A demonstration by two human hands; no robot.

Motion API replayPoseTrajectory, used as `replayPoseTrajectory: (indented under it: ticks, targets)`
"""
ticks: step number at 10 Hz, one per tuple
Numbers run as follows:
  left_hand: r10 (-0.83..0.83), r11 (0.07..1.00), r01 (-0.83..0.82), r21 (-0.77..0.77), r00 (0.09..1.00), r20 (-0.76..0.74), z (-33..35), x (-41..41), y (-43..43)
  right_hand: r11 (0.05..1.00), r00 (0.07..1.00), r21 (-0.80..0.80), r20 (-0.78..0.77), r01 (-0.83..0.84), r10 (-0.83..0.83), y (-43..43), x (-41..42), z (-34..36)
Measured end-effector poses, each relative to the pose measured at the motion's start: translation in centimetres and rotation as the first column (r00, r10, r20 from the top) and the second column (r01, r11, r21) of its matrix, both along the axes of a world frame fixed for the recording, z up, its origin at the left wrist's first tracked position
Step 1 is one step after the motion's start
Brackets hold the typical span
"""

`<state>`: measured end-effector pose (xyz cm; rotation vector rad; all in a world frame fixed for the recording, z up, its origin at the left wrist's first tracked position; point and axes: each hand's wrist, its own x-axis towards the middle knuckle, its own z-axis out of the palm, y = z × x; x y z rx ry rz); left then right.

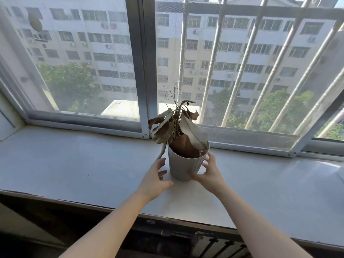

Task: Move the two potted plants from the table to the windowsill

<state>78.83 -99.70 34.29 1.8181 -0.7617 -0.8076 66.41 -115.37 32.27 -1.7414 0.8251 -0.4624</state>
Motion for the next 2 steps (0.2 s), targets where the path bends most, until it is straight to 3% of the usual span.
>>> replayPoseTrajectory:
  ticks: [2]
  targets:
    - [0.035,0.999,-0.032,-0.031,0.997,0.072,2.1,0.0,1.3,0.987,0.987,-0.019,-0.019,0.159,-0.159,0.9,-2.1,2.0]
